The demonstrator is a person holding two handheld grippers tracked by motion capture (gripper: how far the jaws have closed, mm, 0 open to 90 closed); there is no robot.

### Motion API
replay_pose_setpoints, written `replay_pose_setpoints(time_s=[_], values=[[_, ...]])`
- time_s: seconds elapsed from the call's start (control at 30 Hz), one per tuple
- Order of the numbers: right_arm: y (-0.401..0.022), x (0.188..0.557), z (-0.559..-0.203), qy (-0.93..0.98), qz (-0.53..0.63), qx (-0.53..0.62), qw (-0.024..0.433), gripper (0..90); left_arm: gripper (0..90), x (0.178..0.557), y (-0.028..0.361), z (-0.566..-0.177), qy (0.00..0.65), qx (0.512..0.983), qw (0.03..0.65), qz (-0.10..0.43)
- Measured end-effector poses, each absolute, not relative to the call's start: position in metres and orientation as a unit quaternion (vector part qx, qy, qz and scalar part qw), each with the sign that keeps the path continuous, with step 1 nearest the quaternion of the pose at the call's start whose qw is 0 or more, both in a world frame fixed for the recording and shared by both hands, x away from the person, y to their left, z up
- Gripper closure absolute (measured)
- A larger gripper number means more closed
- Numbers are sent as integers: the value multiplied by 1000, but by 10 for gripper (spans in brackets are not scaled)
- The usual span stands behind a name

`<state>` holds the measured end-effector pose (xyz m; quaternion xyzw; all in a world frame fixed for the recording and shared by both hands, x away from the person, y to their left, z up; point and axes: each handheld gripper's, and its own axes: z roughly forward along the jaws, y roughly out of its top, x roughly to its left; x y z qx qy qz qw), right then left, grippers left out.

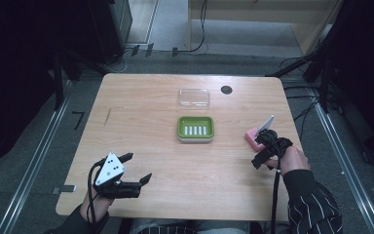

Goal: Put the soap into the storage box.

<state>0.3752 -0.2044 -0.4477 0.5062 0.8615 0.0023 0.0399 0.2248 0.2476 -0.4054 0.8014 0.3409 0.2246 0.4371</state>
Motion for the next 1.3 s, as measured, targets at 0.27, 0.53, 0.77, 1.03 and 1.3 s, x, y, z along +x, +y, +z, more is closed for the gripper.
replay_pose_setpoints(time_s=[0.27,0.53,0.77,1.03,1.3], values=[[-203,390,-445,864,13,502,39,21,140,225,248,-405,341,801,437,225],[-204,406,-446,866,21,498,36,3,140,225,248,-405,341,802,437,224],[-203,417,-445,866,28,497,34,0,140,225,248,-406,341,802,437,224],[-200,431,-447,869,32,494,25,0,140,225,248,-406,341,802,437,224],[-198,443,-452,871,32,490,20,0,140,225,248,-406,341,800,439,224]])
